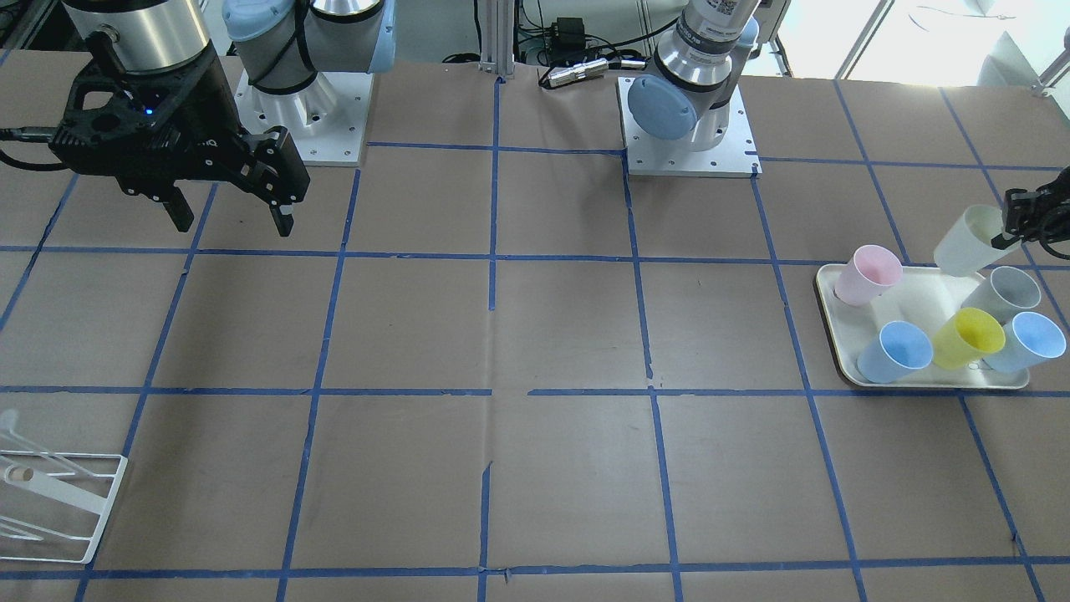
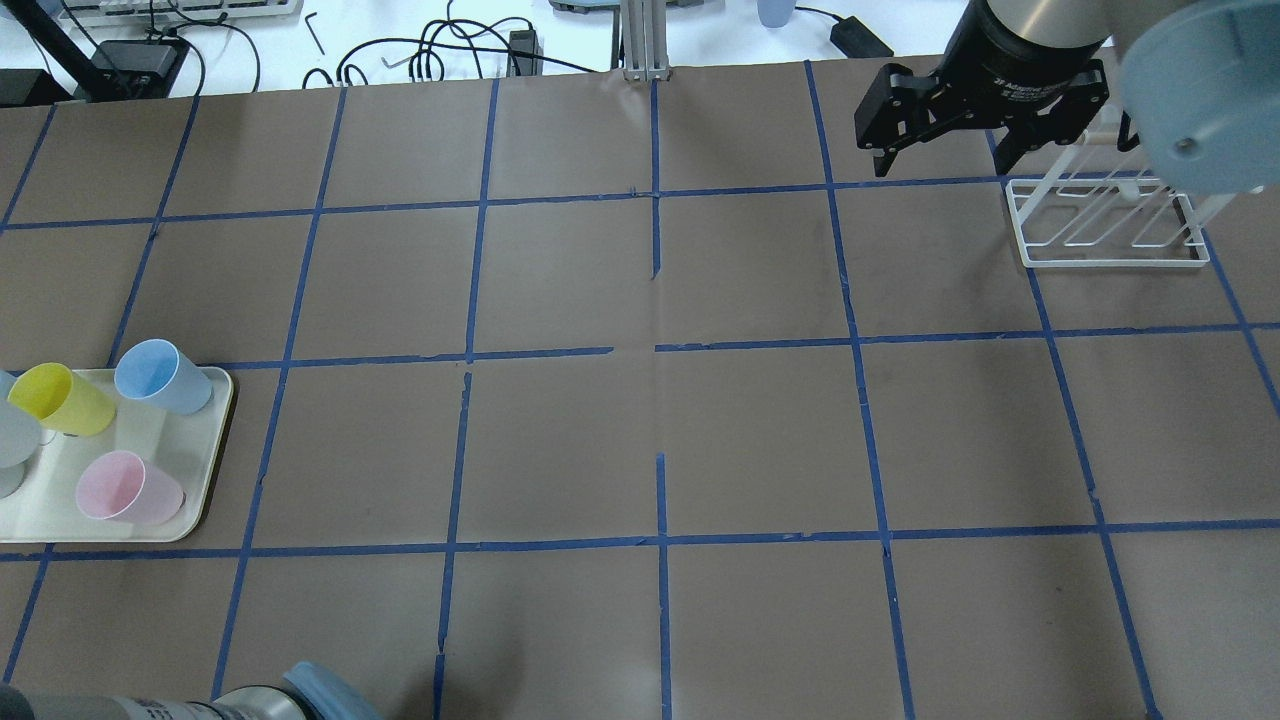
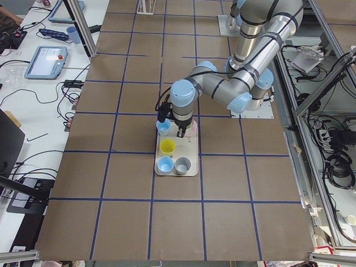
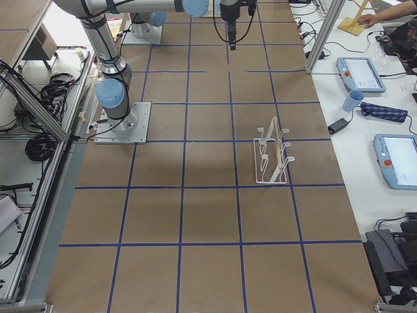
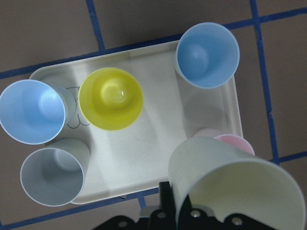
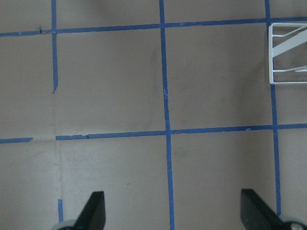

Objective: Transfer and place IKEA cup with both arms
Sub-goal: 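Move the white cup over the tray's empty slot with the left gripper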

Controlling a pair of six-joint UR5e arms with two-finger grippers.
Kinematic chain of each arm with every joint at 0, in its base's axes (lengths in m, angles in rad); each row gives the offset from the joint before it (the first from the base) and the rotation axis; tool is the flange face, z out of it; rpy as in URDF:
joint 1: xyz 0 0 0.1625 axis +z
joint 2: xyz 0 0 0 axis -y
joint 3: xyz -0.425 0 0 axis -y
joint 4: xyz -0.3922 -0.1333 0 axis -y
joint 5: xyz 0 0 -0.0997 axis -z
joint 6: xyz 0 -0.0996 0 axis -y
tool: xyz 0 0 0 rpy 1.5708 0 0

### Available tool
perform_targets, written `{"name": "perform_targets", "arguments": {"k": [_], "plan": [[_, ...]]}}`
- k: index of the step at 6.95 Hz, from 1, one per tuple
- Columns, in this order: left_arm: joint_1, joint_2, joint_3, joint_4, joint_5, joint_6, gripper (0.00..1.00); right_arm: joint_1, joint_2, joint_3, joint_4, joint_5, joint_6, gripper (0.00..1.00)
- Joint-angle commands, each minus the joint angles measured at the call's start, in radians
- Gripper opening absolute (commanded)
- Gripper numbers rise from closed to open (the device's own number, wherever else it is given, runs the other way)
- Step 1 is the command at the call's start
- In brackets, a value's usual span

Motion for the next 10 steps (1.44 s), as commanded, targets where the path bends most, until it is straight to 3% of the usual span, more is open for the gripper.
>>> {"name": "perform_targets", "arguments": {"k": [1, 10], "plan": [[0.037, -0.062, -0.007, 0.060, -0.003, 0.053, 0.00, 0.000, -0.004, -0.001, 0.015, -0.001, -0.001, 1.00], [0.037, -0.154, -0.056, 0.109, 0.005, 0.050, 0.00, 0.000, -0.006, -0.001, 0.015, -0.003, -0.001, 1.00]]}}
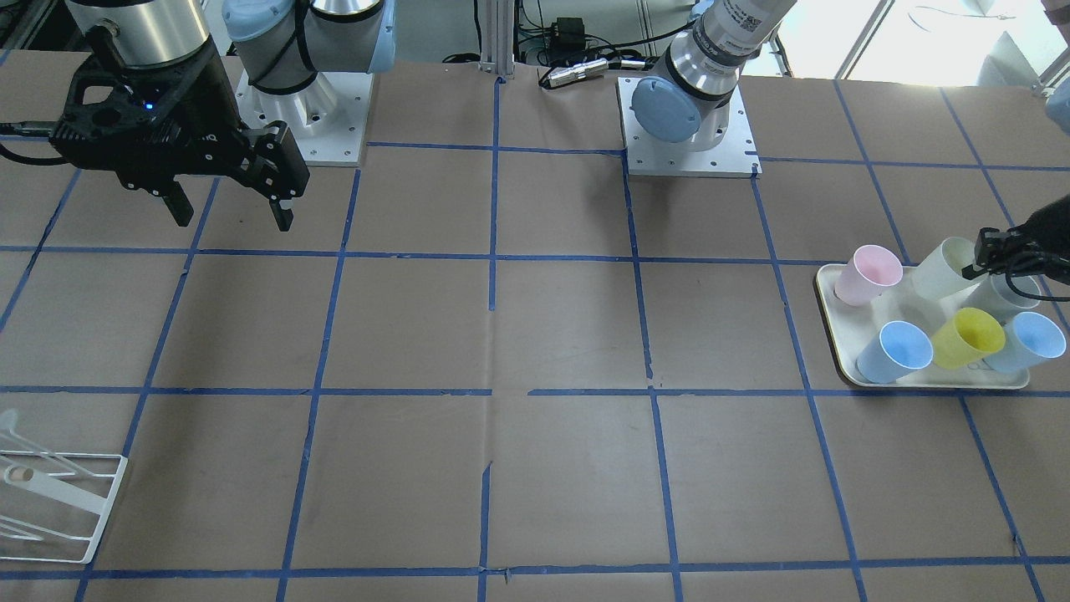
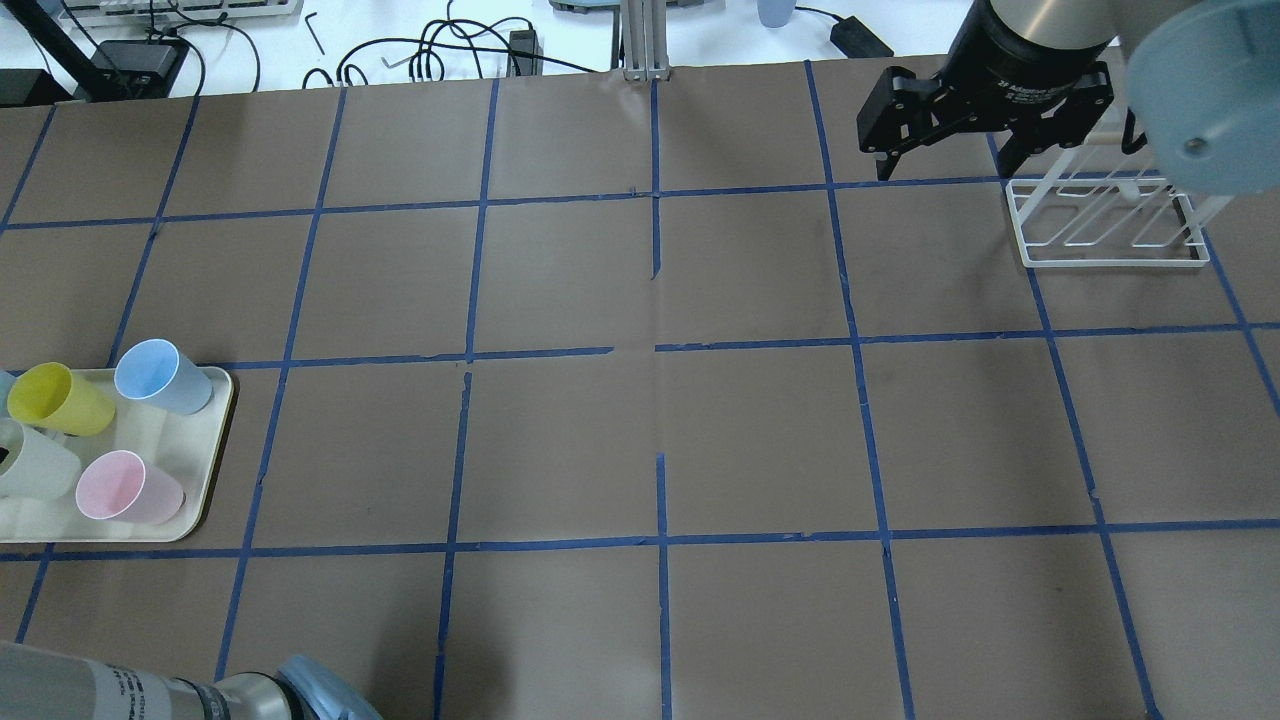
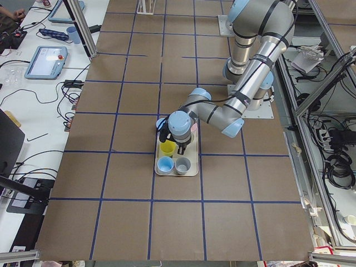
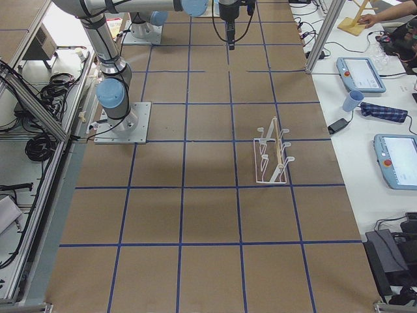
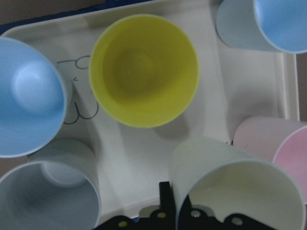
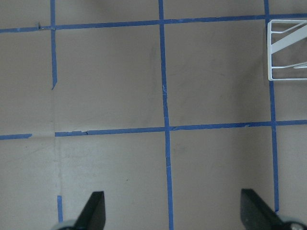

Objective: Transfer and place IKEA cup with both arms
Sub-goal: 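Lower the white cup into the tray slot and open the left gripper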

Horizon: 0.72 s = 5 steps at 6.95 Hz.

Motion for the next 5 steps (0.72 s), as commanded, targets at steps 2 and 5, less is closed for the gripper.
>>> {"name": "perform_targets", "arguments": {"k": [2, 5], "plan": [[0.003, -0.016, -0.027, 0.034, 0.000, 0.005, 0.00, 0.000, 0.000, 0.000, 0.002, 0.000, 0.000, 1.00], [0.005, -0.028, -0.038, 0.054, 0.006, 0.005, 0.00, 0.000, 0.000, 0.000, 0.000, 0.000, 0.000, 1.00]]}}
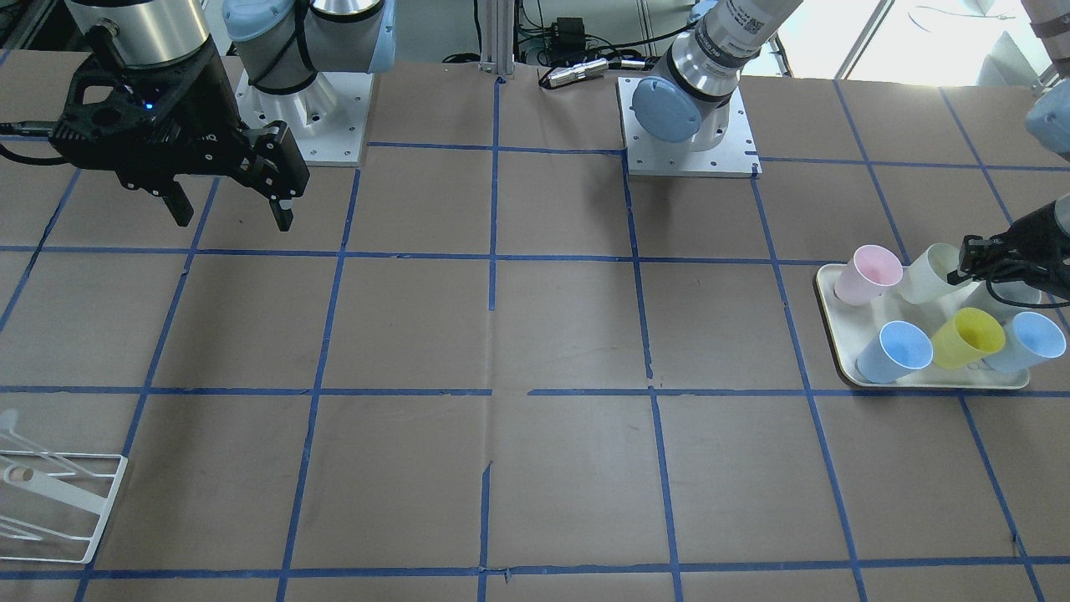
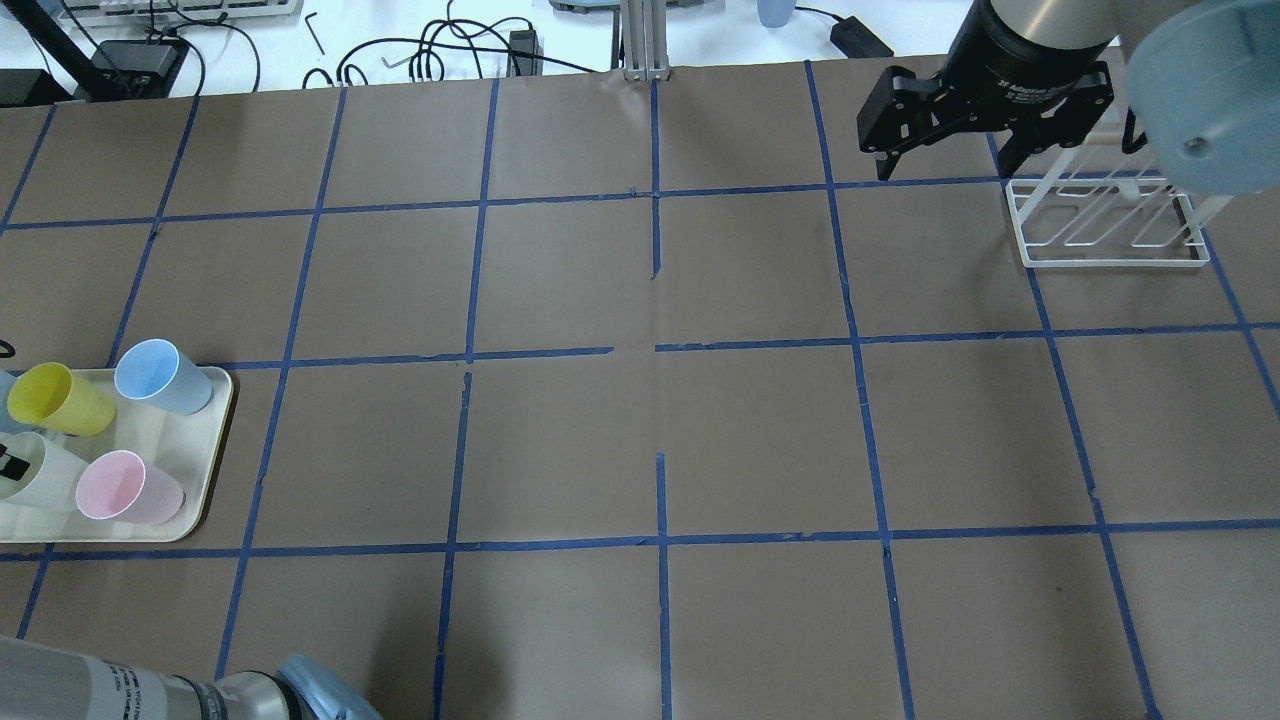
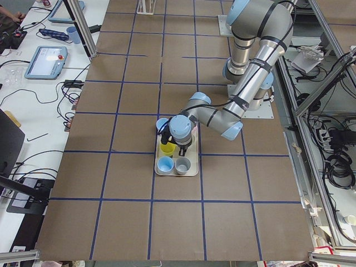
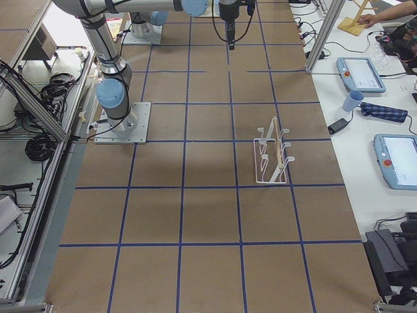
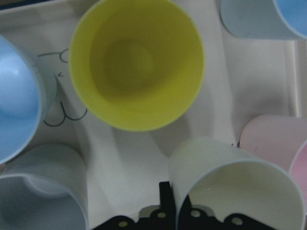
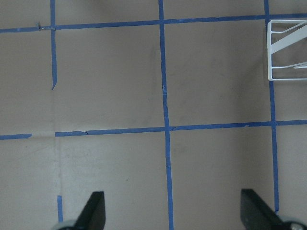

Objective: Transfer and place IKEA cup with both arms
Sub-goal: 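Lower the white cup into the tray slot and open the left gripper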

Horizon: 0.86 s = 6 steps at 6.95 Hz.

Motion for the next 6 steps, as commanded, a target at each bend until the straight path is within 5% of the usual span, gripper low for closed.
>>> {"name": "perform_targets", "arguments": {"k": [1, 2, 6], "plan": [[0.001, -0.015, -0.003, 0.012, 0.001, 0.002, 0.12, 0.000, 0.000, 0.000, 0.000, 0.000, 0.000, 1.00], [0.001, -0.020, -0.004, 0.020, 0.001, 0.002, 0.45, 0.000, 0.002, 0.000, 0.000, 0.000, 0.000, 1.00], [0.001, -0.021, -0.004, 0.020, -0.001, 0.001, 0.55, 0.000, 0.002, -0.002, -0.002, 0.000, 0.000, 1.00]]}}
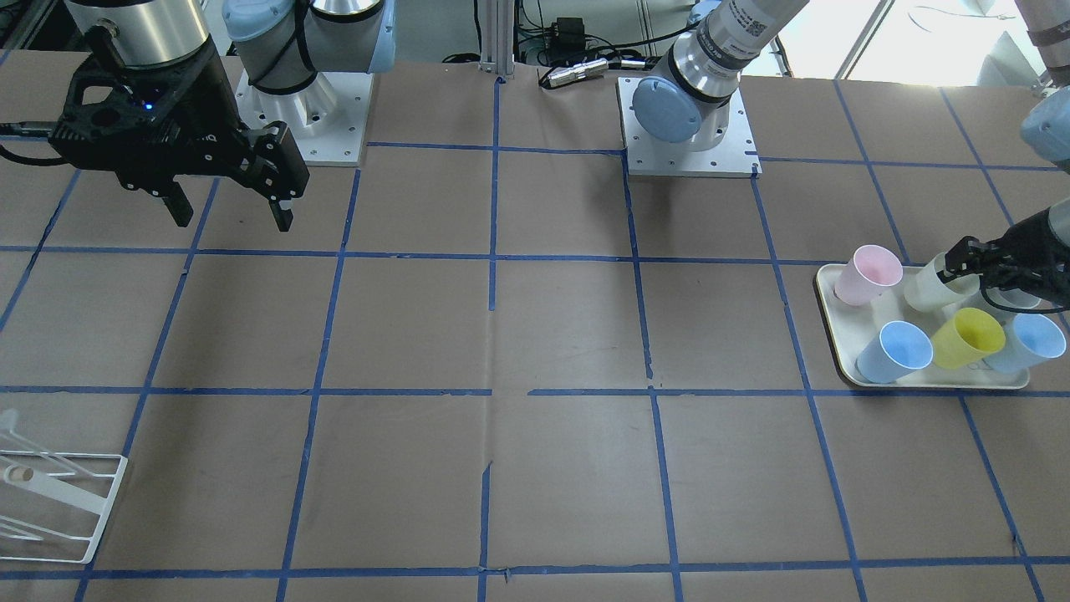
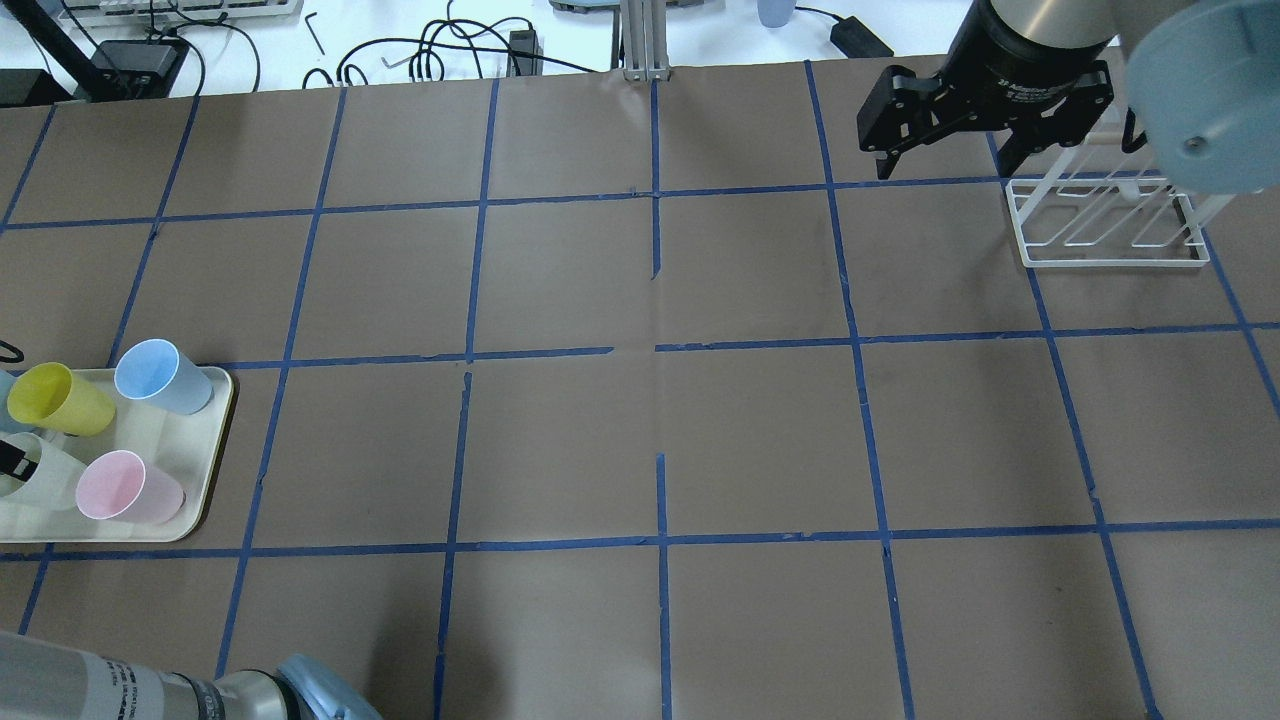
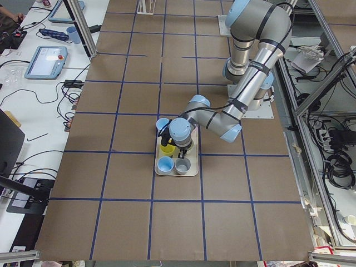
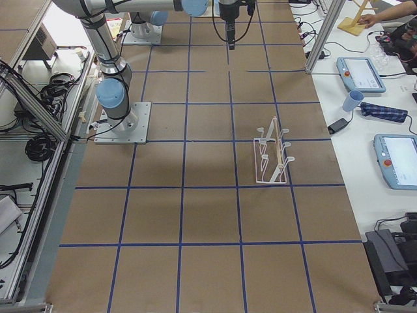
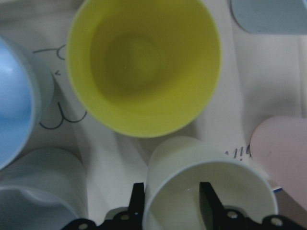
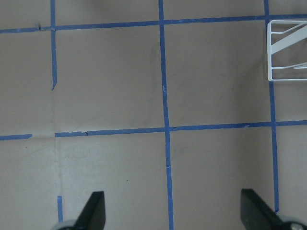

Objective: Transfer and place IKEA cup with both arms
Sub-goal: 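Lower the white cup into the tray slot and open the left gripper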

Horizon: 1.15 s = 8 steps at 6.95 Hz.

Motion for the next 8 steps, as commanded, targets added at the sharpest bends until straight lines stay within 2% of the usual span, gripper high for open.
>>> {"name": "perform_targets", "arguments": {"k": [1, 3, 4, 5, 6, 8], "plan": [[0.000, -0.001, 0.000, 0.000, 0.000, 0.000, 0.55, 0.000, 0.000, 0.000, -0.001, -0.002, 0.000, 1.00], [-0.002, 0.002, 0.007, 0.001, 0.007, -0.002, 0.56, 0.000, 0.000, 0.000, 0.001, -0.002, -0.002, 1.00], [-0.002, 0.014, 0.021, -0.013, 0.007, -0.002, 0.61, 0.000, 0.000, 0.000, 0.001, -0.002, -0.002, 1.00], [-0.003, 0.036, 0.023, -0.014, 0.004, -0.002, 0.75, 0.000, 0.000, 0.000, -0.001, -0.002, -0.002, 1.00], [-0.005, 0.044, 0.032, -0.017, 0.000, -0.002, 0.85, 0.000, 0.000, 0.000, -0.001, -0.002, -0.002, 1.00], [-0.011, 0.074, 0.047, -0.040, 0.003, -0.005, 0.87, -0.005, 0.000, -0.002, -0.001, -0.002, -0.002, 1.00]]}}
